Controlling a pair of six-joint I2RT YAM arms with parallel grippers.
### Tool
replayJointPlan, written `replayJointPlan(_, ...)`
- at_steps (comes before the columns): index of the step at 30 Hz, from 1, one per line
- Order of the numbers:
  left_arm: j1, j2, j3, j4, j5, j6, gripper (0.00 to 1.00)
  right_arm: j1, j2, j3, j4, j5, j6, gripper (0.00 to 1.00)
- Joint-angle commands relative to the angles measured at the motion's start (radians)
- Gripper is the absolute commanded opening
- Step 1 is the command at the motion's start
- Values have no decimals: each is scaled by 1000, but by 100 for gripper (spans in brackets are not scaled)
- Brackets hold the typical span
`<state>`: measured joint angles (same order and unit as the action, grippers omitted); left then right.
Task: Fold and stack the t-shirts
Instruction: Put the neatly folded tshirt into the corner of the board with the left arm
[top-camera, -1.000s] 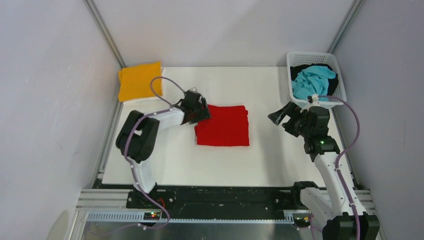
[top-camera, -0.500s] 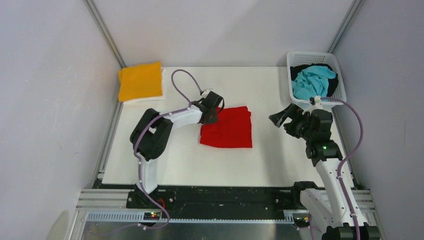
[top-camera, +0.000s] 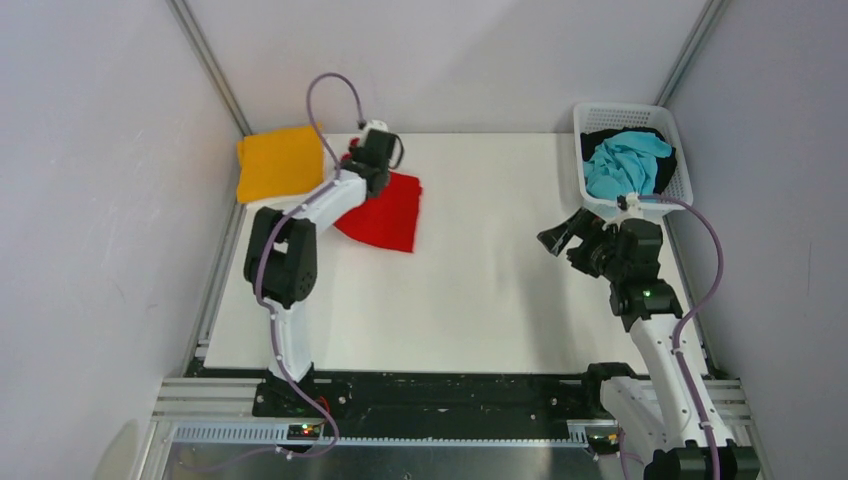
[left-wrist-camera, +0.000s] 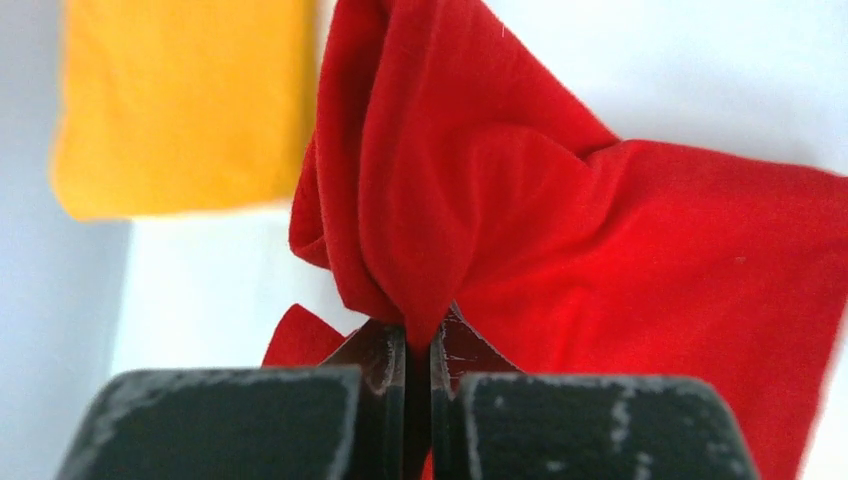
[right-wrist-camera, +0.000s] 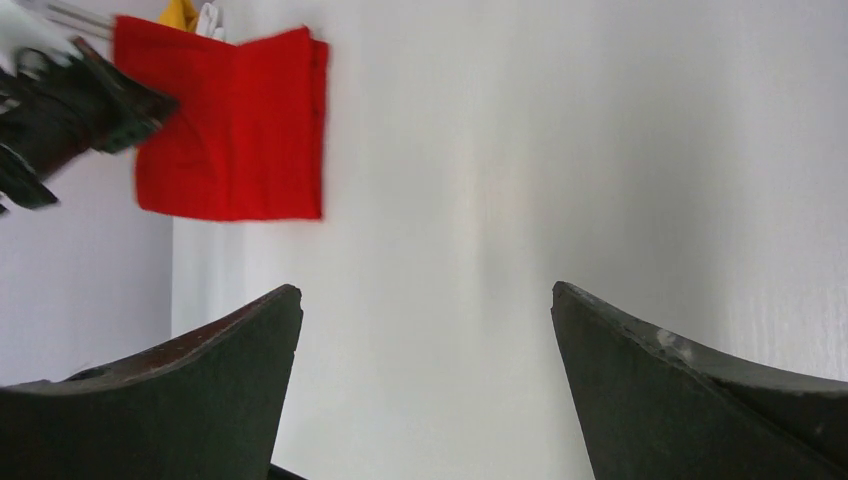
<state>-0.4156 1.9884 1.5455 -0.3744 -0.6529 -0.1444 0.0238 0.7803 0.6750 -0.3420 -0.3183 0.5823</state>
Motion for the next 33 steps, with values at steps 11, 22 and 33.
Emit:
replayJointPlan(11,241,102,422,156,-45,510,0,-3,80,-12,89,122,-46,99)
replayJointPlan(22,273,-37,450,153,42,558,0,-3,127,-11,99,129,-51,99)
replayJointPlan(33,273,-136,445,118,166,452,0,-2,132,-11,80,129,-49,99)
